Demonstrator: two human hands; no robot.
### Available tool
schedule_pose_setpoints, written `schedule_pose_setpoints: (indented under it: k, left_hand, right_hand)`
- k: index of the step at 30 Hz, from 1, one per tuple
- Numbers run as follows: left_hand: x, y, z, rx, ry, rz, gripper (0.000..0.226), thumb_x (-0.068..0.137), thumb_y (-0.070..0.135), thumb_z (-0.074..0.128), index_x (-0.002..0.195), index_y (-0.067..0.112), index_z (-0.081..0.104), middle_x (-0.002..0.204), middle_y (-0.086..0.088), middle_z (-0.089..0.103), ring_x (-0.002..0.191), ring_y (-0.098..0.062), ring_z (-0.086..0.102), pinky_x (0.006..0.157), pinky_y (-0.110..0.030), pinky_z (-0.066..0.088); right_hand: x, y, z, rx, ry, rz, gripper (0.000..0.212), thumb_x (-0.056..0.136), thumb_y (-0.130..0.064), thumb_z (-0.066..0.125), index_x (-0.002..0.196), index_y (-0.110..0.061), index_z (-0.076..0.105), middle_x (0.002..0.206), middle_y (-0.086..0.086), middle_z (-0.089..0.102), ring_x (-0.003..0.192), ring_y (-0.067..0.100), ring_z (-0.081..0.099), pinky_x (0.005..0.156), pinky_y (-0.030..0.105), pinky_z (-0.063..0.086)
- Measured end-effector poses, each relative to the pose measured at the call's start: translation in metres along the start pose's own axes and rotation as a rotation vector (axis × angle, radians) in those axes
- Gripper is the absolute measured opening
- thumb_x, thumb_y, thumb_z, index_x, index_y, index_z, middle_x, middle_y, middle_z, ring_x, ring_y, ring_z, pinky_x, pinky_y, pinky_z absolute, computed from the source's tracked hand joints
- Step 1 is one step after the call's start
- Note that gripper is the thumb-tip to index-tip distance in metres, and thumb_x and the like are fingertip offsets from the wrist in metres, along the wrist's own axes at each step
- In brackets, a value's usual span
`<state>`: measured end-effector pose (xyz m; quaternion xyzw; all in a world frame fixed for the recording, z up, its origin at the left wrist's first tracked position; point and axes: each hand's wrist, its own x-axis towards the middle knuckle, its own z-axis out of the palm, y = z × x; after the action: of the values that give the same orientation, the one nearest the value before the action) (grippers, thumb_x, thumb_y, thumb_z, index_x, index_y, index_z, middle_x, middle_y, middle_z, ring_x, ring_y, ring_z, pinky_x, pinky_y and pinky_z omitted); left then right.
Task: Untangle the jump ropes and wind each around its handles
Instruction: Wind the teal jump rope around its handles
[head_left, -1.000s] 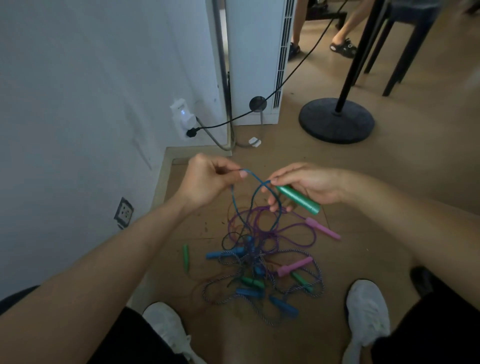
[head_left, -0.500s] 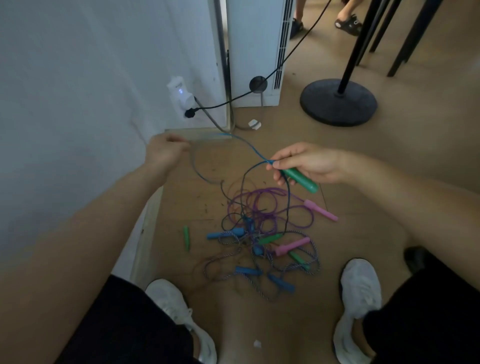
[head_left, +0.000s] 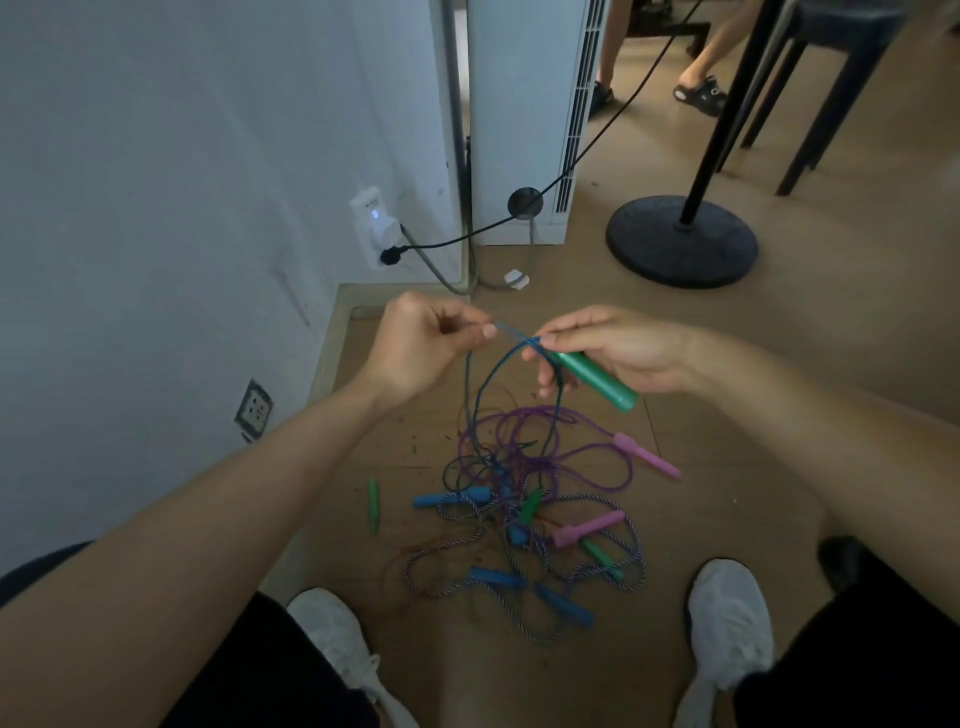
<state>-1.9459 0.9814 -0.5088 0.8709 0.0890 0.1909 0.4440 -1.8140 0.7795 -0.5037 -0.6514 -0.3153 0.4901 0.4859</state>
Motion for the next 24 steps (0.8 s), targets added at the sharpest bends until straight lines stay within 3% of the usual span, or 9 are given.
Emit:
schedule_pose_setpoints:
  k: [2,6,10,13,15,17,19,21,24]
  left_hand:
    - [0.009,-0.007,-0.009,-0.119,0.154,-0.164,0.023,0.088,0.014,0.074,0.073,0.031,0.072,0.065,0.012,0.071,0.064,-0.006,0.068,0.064,-0.019,0.051]
    - [0.026,-0.035,-0.046,-0.238,0.535,-0.494,0.017,0.09,0.014,0.065,0.074,0.018,0.066,0.072,-0.004,0.067,0.06,-0.02,0.069,0.053,-0.025,0.052]
    - [0.025,-0.067,-0.072,-0.216,0.671,-0.652,0.015,0.084,0.02,0.061,0.069,0.02,0.063,0.072,-0.002,0.069,0.06,-0.019,0.072,0.072,-0.045,0.061]
    - [0.022,-0.071,-0.068,-0.153,0.558,-0.706,0.011,0.078,0.024,0.065,0.073,0.015,0.068,0.076,-0.004,0.072,0.07,-0.023,0.072,0.075,-0.037,0.06]
    - [0.021,-0.066,-0.061,-0.063,0.447,-0.685,0.016,0.076,0.022,0.068,0.088,0.012,0.073,0.081,-0.002,0.068,0.08,-0.023,0.066,0.077,-0.031,0.054]
    - [0.019,-0.054,-0.05,-0.042,0.301,-0.623,0.019,0.082,0.019,0.072,0.1,0.019,0.072,0.094,0.001,0.067,0.092,-0.021,0.064,0.088,-0.033,0.053]
    - [0.01,-0.034,-0.035,-0.062,0.101,-0.505,0.021,0.088,0.022,0.072,0.109,0.024,0.071,0.103,0.007,0.068,0.099,-0.013,0.064,0.096,-0.032,0.05]
    - [-0.001,-0.012,-0.017,-0.07,-0.149,-0.349,0.025,0.091,0.023,0.071,0.116,0.023,0.07,0.109,0.011,0.069,0.102,-0.002,0.064,0.094,-0.024,0.049]
    - [-0.011,0.0,0.006,-0.14,-0.336,-0.113,0.024,0.088,0.014,0.074,0.112,0.012,0.073,0.105,-0.005,0.076,0.097,-0.014,0.071,0.088,-0.029,0.057]
  right_hand:
    - [-0.002,0.003,-0.003,-0.007,0.007,0.024,0.026,0.101,-0.012,0.046,0.115,0.001,0.065,0.086,0.011,0.069,0.091,0.029,0.068,0.087,0.039,0.049]
    - [-0.005,0.011,-0.012,0.002,0.007,0.098,0.027,0.1,-0.012,0.048,0.117,0.001,0.063,0.087,0.01,0.068,0.092,0.029,0.067,0.093,0.043,0.049]
    - [-0.006,0.019,-0.018,0.028,0.008,0.143,0.021,0.098,-0.01,0.052,0.111,-0.003,0.066,0.084,0.008,0.066,0.091,0.028,0.065,0.095,0.043,0.048]
    - [-0.007,0.018,-0.017,0.088,0.021,0.162,0.019,0.099,-0.008,0.051,0.11,-0.003,0.065,0.079,0.006,0.062,0.079,0.022,0.063,0.08,0.035,0.055]
    - [-0.005,0.014,-0.013,0.119,0.021,0.144,0.019,0.099,-0.008,0.05,0.111,-0.002,0.064,0.078,0.005,0.059,0.072,0.018,0.06,0.071,0.03,0.055]
    - [-0.002,0.009,-0.01,0.125,0.011,0.11,0.019,0.099,-0.008,0.05,0.111,-0.002,0.064,0.079,0.005,0.059,0.07,0.017,0.058,0.069,0.028,0.053]
    - [0.0,0.005,-0.006,0.125,-0.009,0.08,0.02,0.099,-0.008,0.05,0.11,-0.004,0.066,0.08,0.006,0.06,0.07,0.017,0.057,0.069,0.028,0.051]
    - [0.0,0.002,-0.001,0.128,-0.03,0.06,0.02,0.1,-0.008,0.049,0.11,-0.003,0.066,0.08,0.006,0.061,0.071,0.018,0.056,0.068,0.028,0.051]
    - [-0.001,-0.005,0.005,0.166,-0.046,0.034,0.021,0.1,-0.008,0.049,0.112,-0.002,0.065,0.081,0.008,0.061,0.069,0.019,0.057,0.066,0.027,0.053]
